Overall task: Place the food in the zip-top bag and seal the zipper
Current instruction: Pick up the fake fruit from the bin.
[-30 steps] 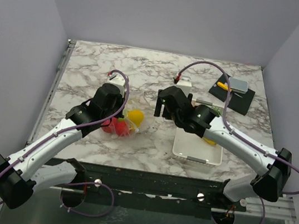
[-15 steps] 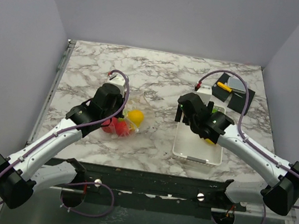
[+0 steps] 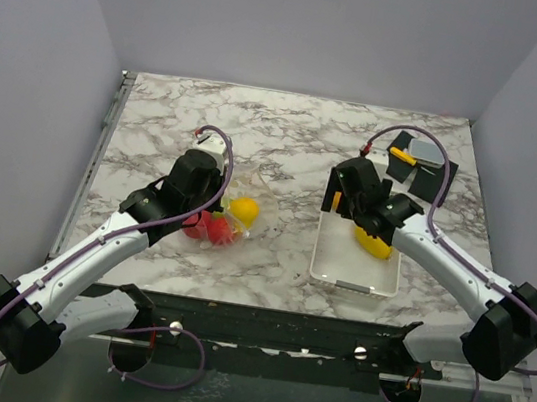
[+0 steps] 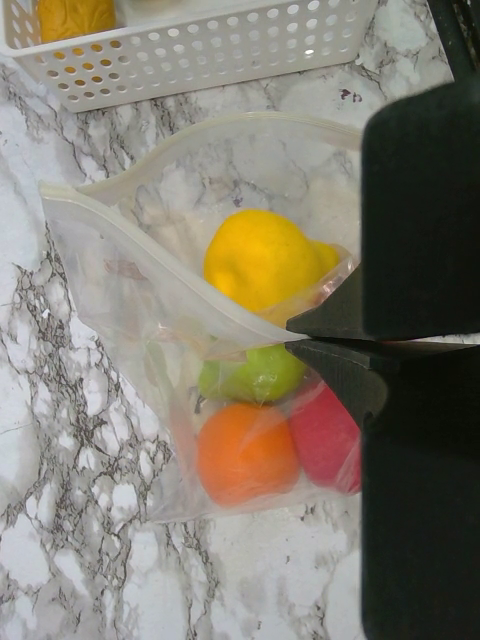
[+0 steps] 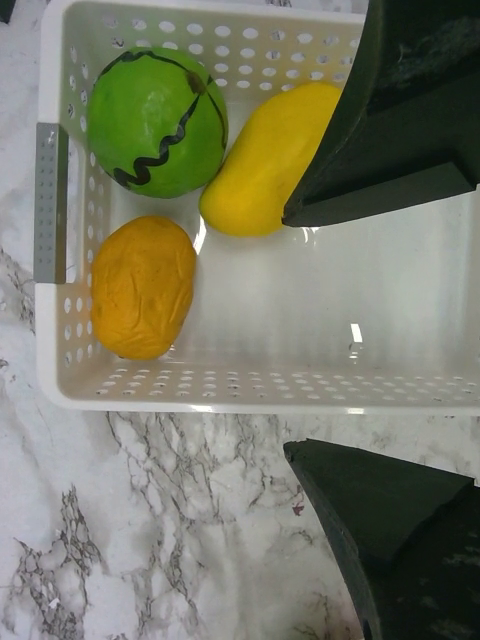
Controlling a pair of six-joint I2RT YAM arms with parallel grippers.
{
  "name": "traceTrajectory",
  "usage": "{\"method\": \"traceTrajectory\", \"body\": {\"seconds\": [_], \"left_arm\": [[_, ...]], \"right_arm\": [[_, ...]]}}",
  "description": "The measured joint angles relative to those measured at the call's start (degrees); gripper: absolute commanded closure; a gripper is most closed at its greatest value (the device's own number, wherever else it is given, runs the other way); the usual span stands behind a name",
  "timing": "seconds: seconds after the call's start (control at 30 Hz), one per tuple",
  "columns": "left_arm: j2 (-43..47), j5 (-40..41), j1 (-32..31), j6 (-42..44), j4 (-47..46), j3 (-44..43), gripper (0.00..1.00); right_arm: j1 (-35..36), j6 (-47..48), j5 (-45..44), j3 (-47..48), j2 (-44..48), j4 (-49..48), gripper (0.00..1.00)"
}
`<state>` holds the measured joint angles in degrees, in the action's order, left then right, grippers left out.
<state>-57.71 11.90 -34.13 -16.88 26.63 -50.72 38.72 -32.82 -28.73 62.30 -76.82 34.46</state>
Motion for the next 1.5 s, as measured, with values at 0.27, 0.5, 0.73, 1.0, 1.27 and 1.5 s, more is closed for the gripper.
{"method": "traceTrajectory", "body": {"seconds": [0.27,0.5,0.73,1.0,1.27,1.5], "left_arm": [[-0.04,-0.04,0.0,0.0,0.0,0.0,1.0],[-0.07,-0.04,0.0,0.02,0.0,0.0,1.0],[-0.07,-0.04,0.0,0.02,0.0,0.0,1.0],[-0.39,-0.04,0.0,0.24,0.0,0.0,1.0],[-1.14,-0.02,0.0,0.31,0.0,0.0,1.0],[-1.62,-0.02,0.0,0.35,0.0,0.0,1.0]], "right_arm": [[-2.91,1.01,4.22,0.17,-5.6,-1.88,0.04],[-6.25,1.64,5.75,2.16,-9.57,-3.48,0.04],[-10.14,2.47,7.02,2.36,-12.72,-5.33,0.04],[-12.15,2.97,8.76,4.24,-16.76,-7.56,0.04],[-13.94,4.35,9.42,4.48,-19.78,-9.46,0.03],[-14.84,4.46,10.73,4.5,-21.7,-10.91,0.03]]}}
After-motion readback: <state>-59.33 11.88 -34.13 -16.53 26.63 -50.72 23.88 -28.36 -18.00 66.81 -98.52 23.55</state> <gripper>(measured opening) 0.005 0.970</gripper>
